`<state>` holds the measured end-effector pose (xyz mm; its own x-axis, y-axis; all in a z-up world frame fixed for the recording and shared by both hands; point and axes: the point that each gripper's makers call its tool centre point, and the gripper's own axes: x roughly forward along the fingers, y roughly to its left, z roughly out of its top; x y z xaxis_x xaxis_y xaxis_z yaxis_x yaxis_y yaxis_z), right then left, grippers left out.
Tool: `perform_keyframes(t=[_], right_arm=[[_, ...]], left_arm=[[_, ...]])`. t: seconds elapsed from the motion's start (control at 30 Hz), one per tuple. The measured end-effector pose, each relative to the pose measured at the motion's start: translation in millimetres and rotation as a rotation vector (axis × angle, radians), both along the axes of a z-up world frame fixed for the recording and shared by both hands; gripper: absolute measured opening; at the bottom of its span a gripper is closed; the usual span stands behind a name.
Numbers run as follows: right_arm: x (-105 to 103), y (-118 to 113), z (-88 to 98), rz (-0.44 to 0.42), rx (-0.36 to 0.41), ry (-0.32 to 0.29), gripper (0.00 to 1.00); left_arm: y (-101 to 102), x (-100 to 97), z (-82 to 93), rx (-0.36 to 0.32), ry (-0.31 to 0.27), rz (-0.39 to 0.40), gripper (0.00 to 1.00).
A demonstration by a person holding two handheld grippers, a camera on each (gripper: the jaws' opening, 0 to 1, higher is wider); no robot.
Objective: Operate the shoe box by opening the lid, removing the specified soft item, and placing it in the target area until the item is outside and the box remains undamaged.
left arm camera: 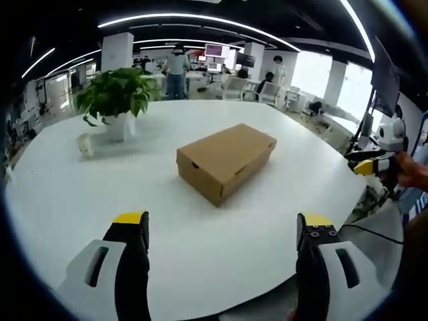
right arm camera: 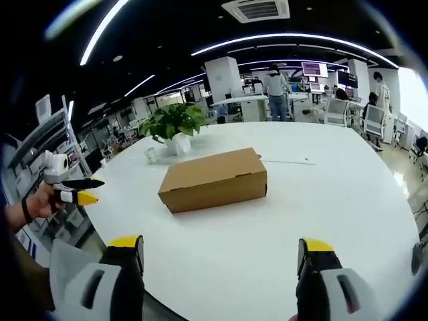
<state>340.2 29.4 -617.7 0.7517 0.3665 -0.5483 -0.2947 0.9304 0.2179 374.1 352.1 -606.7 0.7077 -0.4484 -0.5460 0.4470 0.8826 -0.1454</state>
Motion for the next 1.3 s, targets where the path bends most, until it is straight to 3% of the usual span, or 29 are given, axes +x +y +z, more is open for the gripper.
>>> perform_keyframes(t=[0.37,1.0,1.3], right_arm=[[9,1,-6.5,0.024,0.000,0.017,0.95],[47,2,-30.6,0.099,0.004,0.051,0.93],[63,6,-40.2,0.153,-0.014,0.065,0.92]], left_arm=[[-7,1.5,-7.7,-0.010,0.018,0.000,0.90],[-26,19.4,-26.0,-0.024,0.048,0.002,0.87],[-29,24.2,-43.7,-0.024,0.066,0.021,0.87]])
